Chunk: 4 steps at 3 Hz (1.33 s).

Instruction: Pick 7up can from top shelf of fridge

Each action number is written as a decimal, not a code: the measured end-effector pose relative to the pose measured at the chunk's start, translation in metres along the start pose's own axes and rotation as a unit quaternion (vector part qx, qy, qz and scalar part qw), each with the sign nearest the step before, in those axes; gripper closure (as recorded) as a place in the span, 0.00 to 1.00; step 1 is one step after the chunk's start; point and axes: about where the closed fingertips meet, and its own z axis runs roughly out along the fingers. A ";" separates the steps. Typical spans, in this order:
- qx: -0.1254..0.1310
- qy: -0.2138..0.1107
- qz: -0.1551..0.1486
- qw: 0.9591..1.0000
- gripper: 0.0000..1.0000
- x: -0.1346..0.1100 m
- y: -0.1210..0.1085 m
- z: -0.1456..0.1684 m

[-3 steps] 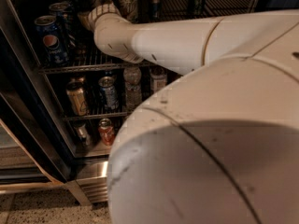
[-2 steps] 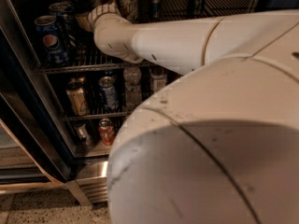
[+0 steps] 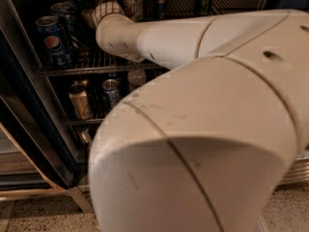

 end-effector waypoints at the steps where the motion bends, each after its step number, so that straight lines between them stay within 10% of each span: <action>1: 0.015 0.002 -0.003 1.000 0.41 0.006 -0.008 0.015; 2: 0.027 0.012 -0.013 0.999 0.45 0.009 -0.013 0.071; 4: 0.027 0.013 -0.013 0.999 0.64 0.010 -0.011 0.074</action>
Offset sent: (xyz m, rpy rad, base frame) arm 0.0449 0.0035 -0.0228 -0.0268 0.0032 -0.0621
